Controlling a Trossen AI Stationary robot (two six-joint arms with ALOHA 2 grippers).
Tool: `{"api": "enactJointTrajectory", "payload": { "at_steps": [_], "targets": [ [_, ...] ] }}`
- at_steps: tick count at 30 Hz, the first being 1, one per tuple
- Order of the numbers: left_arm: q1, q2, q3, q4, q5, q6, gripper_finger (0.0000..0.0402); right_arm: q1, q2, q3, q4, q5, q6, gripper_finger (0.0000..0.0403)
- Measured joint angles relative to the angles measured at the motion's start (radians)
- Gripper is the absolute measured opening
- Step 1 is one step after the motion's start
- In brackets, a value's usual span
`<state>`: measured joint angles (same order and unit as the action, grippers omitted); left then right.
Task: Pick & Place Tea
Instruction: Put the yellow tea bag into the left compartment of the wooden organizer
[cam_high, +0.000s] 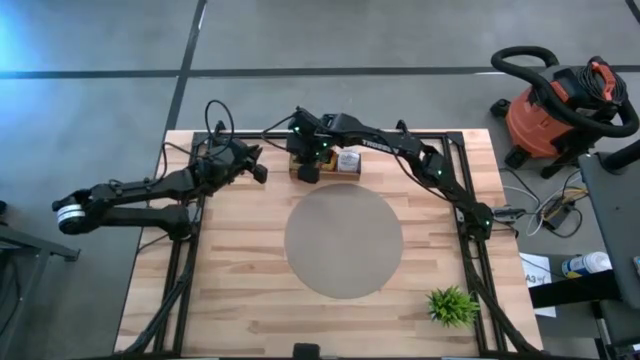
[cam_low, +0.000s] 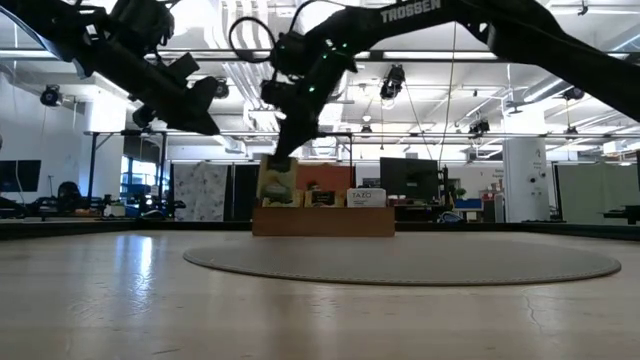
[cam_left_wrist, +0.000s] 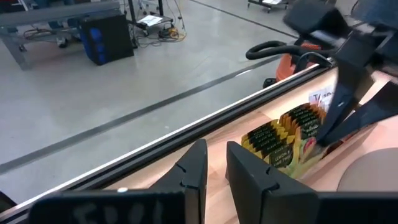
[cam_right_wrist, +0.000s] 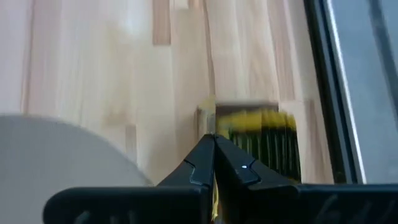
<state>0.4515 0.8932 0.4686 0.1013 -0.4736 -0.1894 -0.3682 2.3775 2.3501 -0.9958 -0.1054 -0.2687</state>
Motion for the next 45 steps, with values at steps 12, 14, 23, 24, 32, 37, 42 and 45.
{"api": "enactJointTrajectory", "payload": {
  "at_steps": [12,14,23,24,32,37,42,45],
  "targets": [
    [0.0,0.0,0.0,-0.039,0.0,-0.005,0.0055,0.001,0.047,-0.003,-0.011,0.083,-0.028,0.0008],
    [0.0,0.0,0.0,-0.039,0.0,-0.003,0.0055,0.002,0.045,-0.003,-0.007,0.083,-0.028,0.0008],
    [0.0,0.0,0.0,-0.039,0.0,0.005,0.0055,0.001,0.045,0.001,0.043,0.117,-0.046,0.0008],
    [0.0,0.0,0.0,-0.039,0.0,0.006,0.0055,0.001,0.046,0.001,0.042,0.123,-0.05,0.0008],
    [0.0,0.0,0.0,-0.043,0.0,0.007,0.0055,0.001,0.055,0.001,0.043,0.185,-0.083,0.0008],
    [0.0,0.0,0.0,-0.043,0.0,0.008,0.0055,0.001,0.055,0.001,0.043,0.194,-0.083,0.0008],
    [0.0,0.0,0.0,-0.043,0.0,0.008,0.0055,0.001,0.055,0.001,0.061,0.215,-0.096,0.0008],
    [0.0,0.0,0.0,-0.043,0.0,0.007,0.0055,0.001,0.055,0.001,0.067,0.228,-0.099,0.0008]
  ]
}}
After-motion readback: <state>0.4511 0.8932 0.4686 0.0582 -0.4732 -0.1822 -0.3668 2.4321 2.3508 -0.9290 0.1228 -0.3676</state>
